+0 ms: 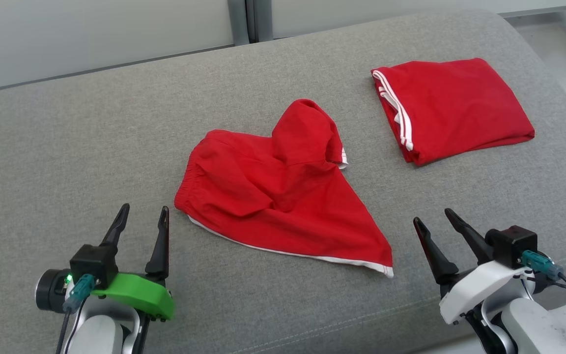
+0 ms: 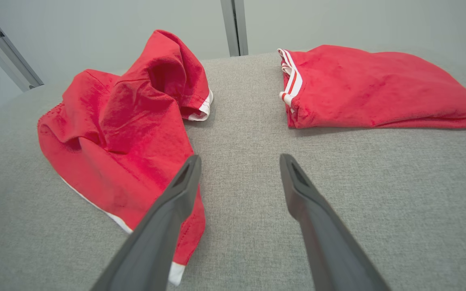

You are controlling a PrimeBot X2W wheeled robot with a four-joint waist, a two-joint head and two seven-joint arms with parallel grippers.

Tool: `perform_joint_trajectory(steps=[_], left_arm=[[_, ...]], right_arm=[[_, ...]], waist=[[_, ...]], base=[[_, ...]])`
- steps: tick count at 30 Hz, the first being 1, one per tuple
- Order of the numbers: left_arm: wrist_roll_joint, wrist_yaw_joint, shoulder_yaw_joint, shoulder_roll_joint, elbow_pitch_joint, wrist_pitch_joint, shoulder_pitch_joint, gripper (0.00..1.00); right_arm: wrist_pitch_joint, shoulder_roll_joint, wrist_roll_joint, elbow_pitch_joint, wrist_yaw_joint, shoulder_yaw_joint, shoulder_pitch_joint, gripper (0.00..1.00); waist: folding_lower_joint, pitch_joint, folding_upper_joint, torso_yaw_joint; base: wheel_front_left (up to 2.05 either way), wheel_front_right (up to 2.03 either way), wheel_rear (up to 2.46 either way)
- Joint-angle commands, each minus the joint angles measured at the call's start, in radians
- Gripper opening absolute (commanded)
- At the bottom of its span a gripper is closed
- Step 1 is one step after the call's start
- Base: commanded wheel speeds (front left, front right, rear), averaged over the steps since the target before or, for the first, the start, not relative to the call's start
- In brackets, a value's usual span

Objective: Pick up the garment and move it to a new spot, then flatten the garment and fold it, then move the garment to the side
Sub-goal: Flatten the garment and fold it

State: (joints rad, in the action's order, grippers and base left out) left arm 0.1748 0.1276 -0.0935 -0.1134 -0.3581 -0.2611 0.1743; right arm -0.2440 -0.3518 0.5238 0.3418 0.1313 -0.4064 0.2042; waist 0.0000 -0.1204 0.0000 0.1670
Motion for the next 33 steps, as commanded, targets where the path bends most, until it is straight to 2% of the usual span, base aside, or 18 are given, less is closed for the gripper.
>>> perform_joint_trajectory(steps=[1, 6, 12, 18, 26, 27, 28, 29, 30, 33], left_arm=[[0.012, 0.003, -0.013, -0.016, -0.019, -0.004, 0.031, 1.00], [0.072, 0.003, -0.124, -0.087, -0.142, 0.002, 0.118, 1.00], [0.163, 0.003, -0.232, -0.146, -0.259, 0.016, 0.213, 1.00], [0.267, 0.003, -0.340, -0.178, -0.372, 0.035, 0.290, 1.00], [0.392, 0.003, -0.444, -0.190, -0.475, 0.029, 0.345, 1.00], [0.415, 0.003, -0.454, -0.187, -0.481, 0.027, 0.348, 0.91], [0.429, 0.003, -0.466, -0.187, -0.487, 0.025, 0.353, 0.71], [0.444, 0.003, -0.479, -0.188, -0.494, 0.023, 0.356, 0.31], [0.459, 0.003, -0.494, -0.188, -0.499, 0.022, 0.355, 0.00], [0.490, 0.003, -0.525, -0.203, -0.510, 0.012, 0.363, 0.00]], right_arm=[[-0.001, 0.003, -0.009, 0.002, -0.001, -0.001, 0.014, 1.00], [0.003, 0.011, -0.010, 0.009, -0.001, -0.009, 0.032, 1.00], [0.003, 0.021, -0.011, 0.017, -0.001, -0.016, 0.047, 1.00], [-0.001, 0.026, -0.006, 0.030, -0.001, -0.028, 0.062, 1.00], [0.000, 0.023, -0.013, 0.042, -0.001, -0.046, 0.076, 1.00], [0.001, 0.022, -0.012, 0.041, -0.001, -0.048, 0.079, 1.00], [0.001, 0.020, -0.013, 0.041, -0.001, -0.049, 0.081, 1.00], [0.001, 0.018, -0.015, 0.041, -0.001, -0.049, 0.082, 1.00], [0.000, 0.017, -0.016, 0.041, -0.001, -0.050, 0.082, 1.00], [0.000, 0.014, -0.018, 0.041, -0.001, -0.051, 0.078, 1.00]], waist=[[0.0000, -0.010, 0.0000, 0.012], [0.0000, -0.024, 0.0000, 0.041], [0.0000, -0.043, 0.0000, 0.072], [0.0000, -0.057, 0.0000, 0.097], [0.0000, -0.061, 0.0000, 0.108], [0.0000, -0.060, 0.0000, 0.108], [0.0000, -0.059, 0.0000, 0.107], [0.0000, -0.057, 0.0000, 0.106], [0.0000, -0.055, 0.0000, 0.104], [0.0000, -0.047, 0.0000, 0.093]], base=[[0.00, 0.00, 0.00], [0.00, 0.00, 0.00], [0.00, 0.00, 0.00], [0.00, 0.00, 0.00], [0.00, 0.00, 0.00], [0.00, 0.00, 0.00], [0.00, 0.00, 0.00], [0.00, 0.00, 0.00], [0.00, 0.00, 0.00], [0.00, 0.00, 0.00]])
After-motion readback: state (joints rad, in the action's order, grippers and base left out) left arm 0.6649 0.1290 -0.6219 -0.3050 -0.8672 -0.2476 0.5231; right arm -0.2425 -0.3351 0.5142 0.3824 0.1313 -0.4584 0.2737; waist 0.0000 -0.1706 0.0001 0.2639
